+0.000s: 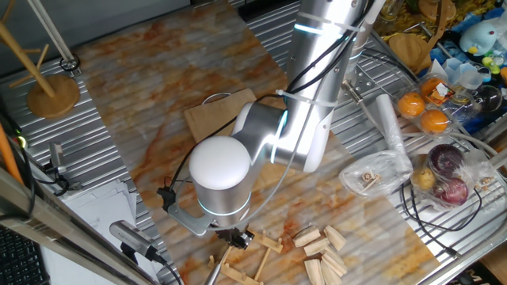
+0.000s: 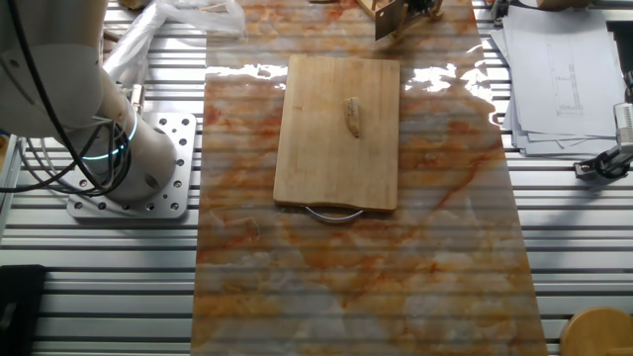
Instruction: Slice the lotus root
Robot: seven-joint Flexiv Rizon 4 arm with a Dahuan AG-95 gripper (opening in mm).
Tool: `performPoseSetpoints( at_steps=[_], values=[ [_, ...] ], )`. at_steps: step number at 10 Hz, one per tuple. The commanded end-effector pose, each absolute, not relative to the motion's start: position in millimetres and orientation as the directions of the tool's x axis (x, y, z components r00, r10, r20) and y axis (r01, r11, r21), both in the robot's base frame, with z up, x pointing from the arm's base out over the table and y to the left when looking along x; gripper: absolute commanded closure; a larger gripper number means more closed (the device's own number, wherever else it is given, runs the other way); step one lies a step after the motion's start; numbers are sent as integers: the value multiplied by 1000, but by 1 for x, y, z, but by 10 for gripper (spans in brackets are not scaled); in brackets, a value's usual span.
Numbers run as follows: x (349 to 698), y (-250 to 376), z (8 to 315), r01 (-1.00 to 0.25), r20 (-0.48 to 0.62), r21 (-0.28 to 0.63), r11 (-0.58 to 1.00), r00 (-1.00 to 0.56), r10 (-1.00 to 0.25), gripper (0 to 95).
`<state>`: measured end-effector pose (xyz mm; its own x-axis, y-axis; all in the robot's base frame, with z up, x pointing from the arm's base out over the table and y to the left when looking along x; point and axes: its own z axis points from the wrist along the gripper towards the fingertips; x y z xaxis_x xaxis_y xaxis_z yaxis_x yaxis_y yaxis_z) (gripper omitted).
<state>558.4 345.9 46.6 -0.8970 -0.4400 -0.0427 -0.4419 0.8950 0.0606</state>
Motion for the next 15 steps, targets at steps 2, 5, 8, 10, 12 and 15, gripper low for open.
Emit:
performPoseSetpoints(
  at_steps=[2, 5, 8, 10, 12, 15],
  values=[
    [558, 345, 44, -433, -49, 50, 900, -901, -431, 760],
    [557, 345, 38, -433, -54, 48, 900, -901, -430, 760],
    [558, 345, 38, -428, -52, 48, 902, -903, -426, 760],
    [558, 346, 38, -424, -50, 49, 904, -905, -422, 950],
    [559, 345, 38, -423, -50, 45, 905, -906, -421, 950],
    [559, 346, 44, -430, -47, 48, 902, -903, -428, 950]
  ],
)
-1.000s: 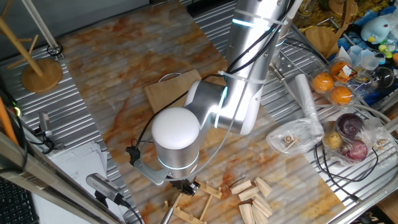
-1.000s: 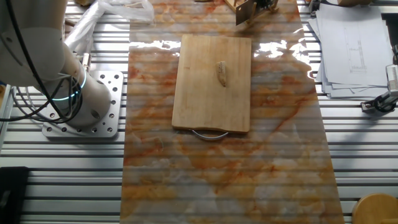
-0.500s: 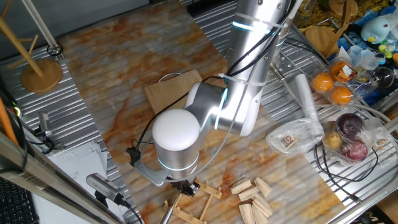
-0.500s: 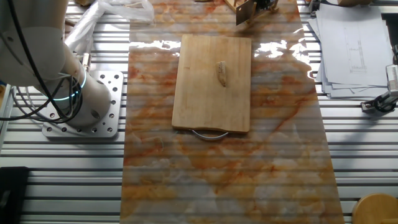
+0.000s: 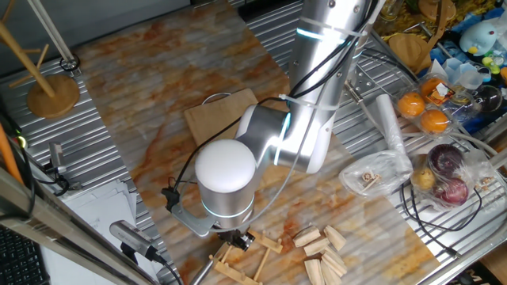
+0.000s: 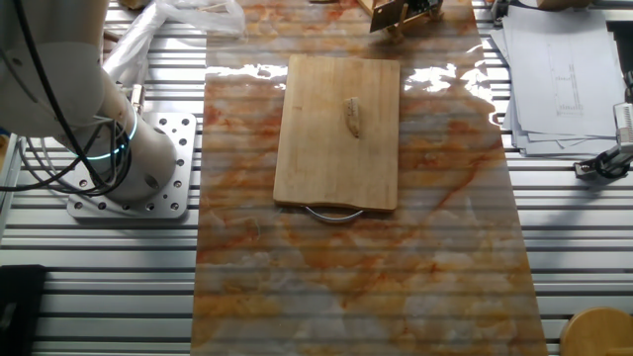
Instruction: Slice the lotus root
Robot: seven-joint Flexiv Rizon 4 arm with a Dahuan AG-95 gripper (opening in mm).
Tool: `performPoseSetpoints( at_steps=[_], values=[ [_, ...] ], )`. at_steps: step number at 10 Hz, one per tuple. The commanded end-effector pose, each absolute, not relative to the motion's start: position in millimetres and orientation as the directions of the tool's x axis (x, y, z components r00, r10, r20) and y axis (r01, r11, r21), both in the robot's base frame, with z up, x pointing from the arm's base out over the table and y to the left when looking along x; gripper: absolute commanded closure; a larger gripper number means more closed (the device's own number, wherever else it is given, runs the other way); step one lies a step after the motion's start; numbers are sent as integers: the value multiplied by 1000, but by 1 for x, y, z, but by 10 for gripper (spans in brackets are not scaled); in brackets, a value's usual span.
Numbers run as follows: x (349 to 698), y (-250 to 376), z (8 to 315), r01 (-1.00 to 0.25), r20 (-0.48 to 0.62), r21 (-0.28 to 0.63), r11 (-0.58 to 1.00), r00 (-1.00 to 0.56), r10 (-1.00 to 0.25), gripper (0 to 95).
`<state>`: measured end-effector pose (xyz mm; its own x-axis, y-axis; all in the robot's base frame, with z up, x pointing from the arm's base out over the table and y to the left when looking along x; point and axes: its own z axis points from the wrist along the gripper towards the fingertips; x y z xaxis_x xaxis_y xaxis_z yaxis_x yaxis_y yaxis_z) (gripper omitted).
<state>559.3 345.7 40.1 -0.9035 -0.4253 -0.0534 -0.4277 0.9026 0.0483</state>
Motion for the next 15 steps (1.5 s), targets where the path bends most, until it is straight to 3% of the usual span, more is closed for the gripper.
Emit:
performPoseSetpoints(
  at_steps=[1, 15],
  values=[
    [559, 346, 48, -435, -43, 50, 899, -900, -433, 950],
    [541, 344, 103, -452, 8, 104, 886, -890, -456, 950]
  ],
)
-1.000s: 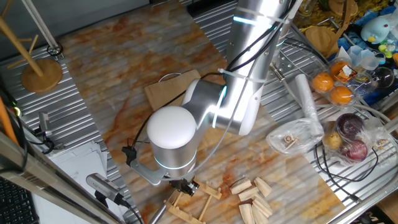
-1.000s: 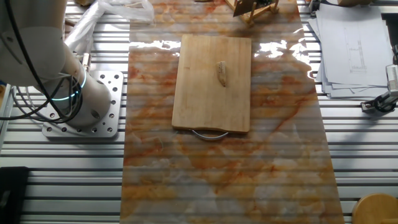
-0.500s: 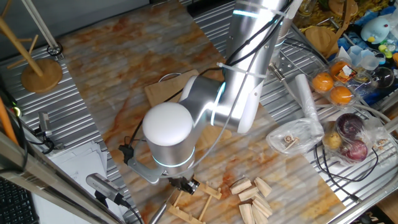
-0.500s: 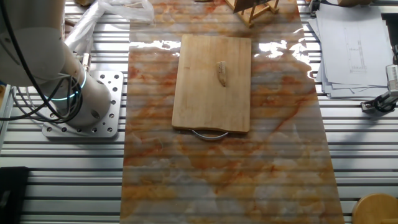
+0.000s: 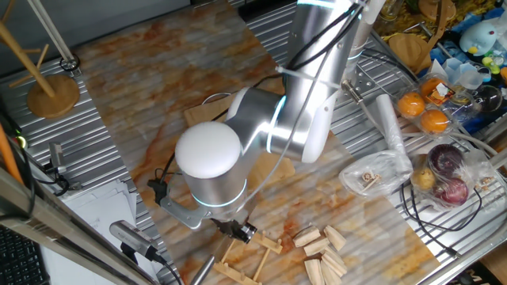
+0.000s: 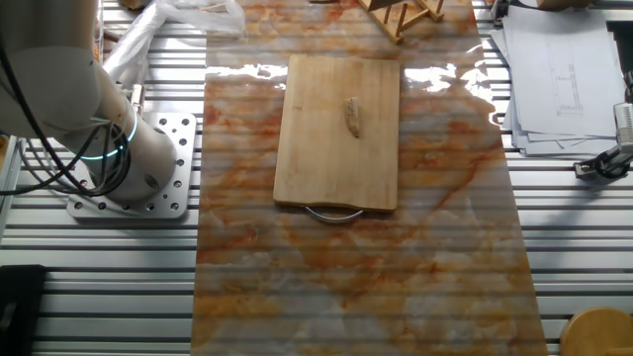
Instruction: Slice the lotus root
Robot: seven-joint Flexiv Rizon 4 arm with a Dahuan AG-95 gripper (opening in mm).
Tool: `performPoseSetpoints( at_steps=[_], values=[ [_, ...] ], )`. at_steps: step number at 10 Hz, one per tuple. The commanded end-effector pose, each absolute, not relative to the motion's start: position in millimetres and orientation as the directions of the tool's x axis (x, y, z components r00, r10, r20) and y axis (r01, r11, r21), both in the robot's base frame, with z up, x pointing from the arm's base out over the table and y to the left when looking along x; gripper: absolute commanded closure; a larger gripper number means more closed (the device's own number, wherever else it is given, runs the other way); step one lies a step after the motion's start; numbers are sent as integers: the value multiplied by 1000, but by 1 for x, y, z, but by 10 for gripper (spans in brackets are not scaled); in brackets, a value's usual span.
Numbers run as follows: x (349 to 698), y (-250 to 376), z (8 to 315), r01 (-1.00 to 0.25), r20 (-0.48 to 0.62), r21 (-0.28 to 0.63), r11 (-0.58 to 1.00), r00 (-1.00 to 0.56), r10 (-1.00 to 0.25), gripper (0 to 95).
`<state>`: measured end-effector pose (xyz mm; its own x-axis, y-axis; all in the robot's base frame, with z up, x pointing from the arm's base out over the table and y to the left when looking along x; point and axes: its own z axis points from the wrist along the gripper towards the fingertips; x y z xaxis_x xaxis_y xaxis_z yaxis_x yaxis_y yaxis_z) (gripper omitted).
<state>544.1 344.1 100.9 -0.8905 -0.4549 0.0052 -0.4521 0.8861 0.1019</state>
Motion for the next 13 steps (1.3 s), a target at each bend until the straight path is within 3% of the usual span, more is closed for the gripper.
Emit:
performPoseSetpoints(
  at_steps=[1, 8, 13],
  values=[
    [537, 343, 108, -451, 12, 105, 886, -891, -455, 950],
    [515, 304, 138, -466, 52, 88, 880, -880, -471, 950],
    [478, 223, 153, -441, 85, 62, 895, -891, -445, 950]
  ],
)
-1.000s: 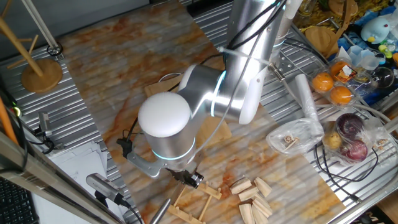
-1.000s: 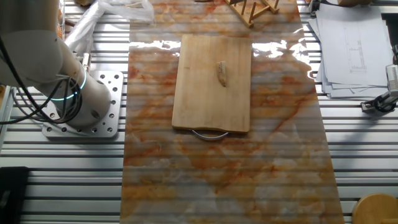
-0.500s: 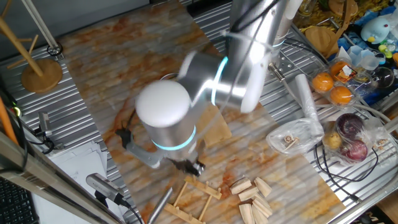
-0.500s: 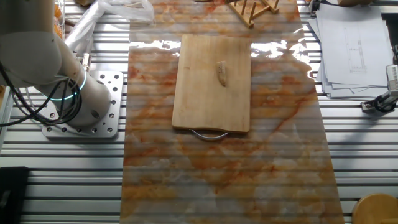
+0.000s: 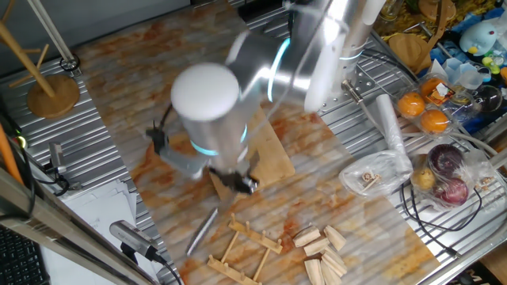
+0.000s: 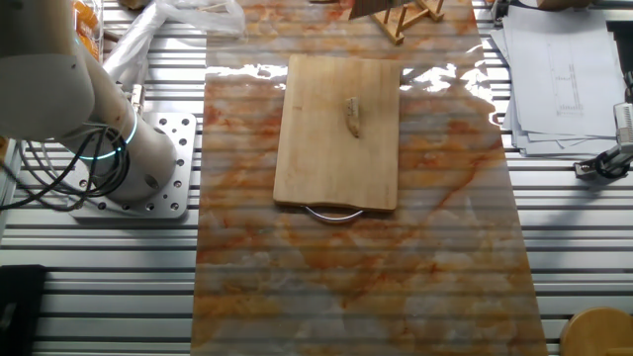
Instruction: Slice the lotus root
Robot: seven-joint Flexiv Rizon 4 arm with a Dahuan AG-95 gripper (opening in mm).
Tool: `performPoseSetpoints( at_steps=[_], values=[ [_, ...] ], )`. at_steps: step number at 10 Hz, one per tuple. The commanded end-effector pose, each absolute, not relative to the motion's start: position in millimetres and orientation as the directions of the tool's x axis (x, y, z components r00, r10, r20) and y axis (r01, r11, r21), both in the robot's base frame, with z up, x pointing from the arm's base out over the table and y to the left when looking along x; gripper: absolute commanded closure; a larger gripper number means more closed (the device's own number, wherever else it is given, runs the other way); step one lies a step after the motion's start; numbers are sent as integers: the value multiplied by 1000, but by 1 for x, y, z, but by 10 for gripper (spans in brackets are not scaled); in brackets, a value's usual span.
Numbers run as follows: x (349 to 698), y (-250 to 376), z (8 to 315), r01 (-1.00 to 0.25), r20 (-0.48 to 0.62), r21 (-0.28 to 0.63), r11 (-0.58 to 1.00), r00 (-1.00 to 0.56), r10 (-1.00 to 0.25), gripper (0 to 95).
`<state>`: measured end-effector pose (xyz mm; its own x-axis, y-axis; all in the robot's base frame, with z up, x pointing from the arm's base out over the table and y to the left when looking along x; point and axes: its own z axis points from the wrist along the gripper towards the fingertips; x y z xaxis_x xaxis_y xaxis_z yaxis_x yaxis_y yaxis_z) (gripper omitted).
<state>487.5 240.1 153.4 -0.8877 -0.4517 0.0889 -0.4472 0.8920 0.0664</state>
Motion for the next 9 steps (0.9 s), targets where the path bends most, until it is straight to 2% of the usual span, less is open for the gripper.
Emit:
performPoseSetpoints(
  at_steps=[1, 3, 7, 9],
  values=[
    [472, 209, 151, -443, 84, 62, 895, -891, -447, 950],
    [465, 190, 143, -435, 86, 58, 899, -895, -438, 950],
    [446, 167, 124, -324, 125, 51, 945, -936, -328, 950],
    [426, 154, 120, -311, 137, 40, 950, -940, -313, 950]
  ],
)
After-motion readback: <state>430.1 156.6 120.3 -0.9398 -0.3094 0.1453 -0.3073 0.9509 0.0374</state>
